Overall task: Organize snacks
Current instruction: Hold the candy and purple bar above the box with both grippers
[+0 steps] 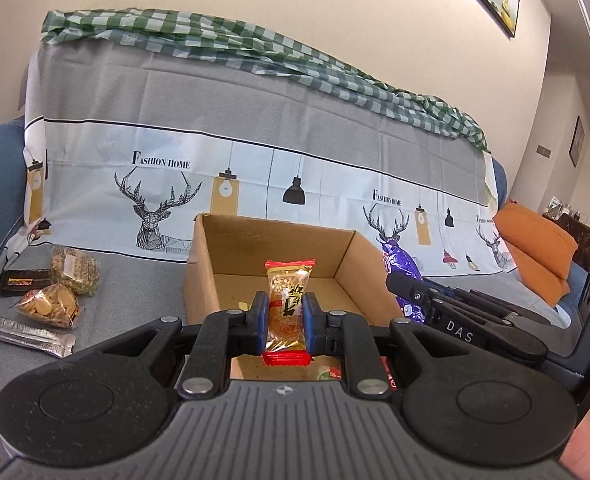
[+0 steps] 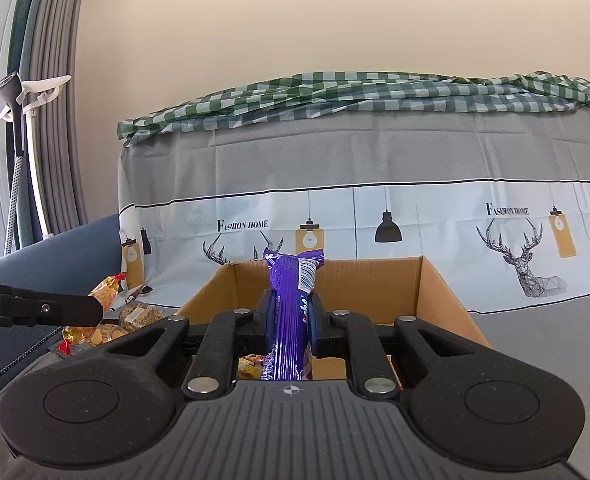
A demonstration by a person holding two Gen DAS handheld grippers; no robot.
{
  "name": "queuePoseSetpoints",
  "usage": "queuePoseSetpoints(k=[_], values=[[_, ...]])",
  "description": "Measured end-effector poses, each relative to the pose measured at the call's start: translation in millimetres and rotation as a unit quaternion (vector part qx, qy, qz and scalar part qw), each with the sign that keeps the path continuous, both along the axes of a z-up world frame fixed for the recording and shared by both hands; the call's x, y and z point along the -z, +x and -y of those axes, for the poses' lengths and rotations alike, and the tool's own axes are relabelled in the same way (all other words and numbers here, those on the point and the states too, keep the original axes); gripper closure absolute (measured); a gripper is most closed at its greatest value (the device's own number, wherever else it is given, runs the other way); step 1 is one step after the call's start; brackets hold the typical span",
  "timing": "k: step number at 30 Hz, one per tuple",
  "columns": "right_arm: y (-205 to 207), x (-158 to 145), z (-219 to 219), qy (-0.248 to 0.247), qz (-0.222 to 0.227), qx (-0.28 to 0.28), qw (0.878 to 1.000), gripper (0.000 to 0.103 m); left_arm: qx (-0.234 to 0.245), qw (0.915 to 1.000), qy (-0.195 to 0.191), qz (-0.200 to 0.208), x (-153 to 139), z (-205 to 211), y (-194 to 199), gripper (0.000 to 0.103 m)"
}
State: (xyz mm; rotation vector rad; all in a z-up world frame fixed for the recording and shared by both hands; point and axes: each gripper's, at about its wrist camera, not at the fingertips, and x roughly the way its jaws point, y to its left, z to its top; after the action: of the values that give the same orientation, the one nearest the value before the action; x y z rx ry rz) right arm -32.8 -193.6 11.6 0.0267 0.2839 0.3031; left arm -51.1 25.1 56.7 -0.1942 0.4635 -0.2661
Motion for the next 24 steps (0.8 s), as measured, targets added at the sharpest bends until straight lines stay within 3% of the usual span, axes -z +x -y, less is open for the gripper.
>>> queuePoseSetpoints(k=[7, 16, 24], values=[[1, -3, 4, 0.002, -0.001, 0.011, 1.0, 0.086, 0.003, 0.9999, 0.011, 0.001, -4, 4, 4, 0.084], [-7, -33, 3, -0.003, 0.02, 0.022, 1.0, 0.086, -0.005, 0.9999, 0.002, -0.013, -14, 7, 22, 0.084], [8, -60, 9, 0.002, 0.035, 0.047, 0.998, 0.086, -0.006, 0.9994, 0.006, -0.035, -35, 32, 75, 0.084]])
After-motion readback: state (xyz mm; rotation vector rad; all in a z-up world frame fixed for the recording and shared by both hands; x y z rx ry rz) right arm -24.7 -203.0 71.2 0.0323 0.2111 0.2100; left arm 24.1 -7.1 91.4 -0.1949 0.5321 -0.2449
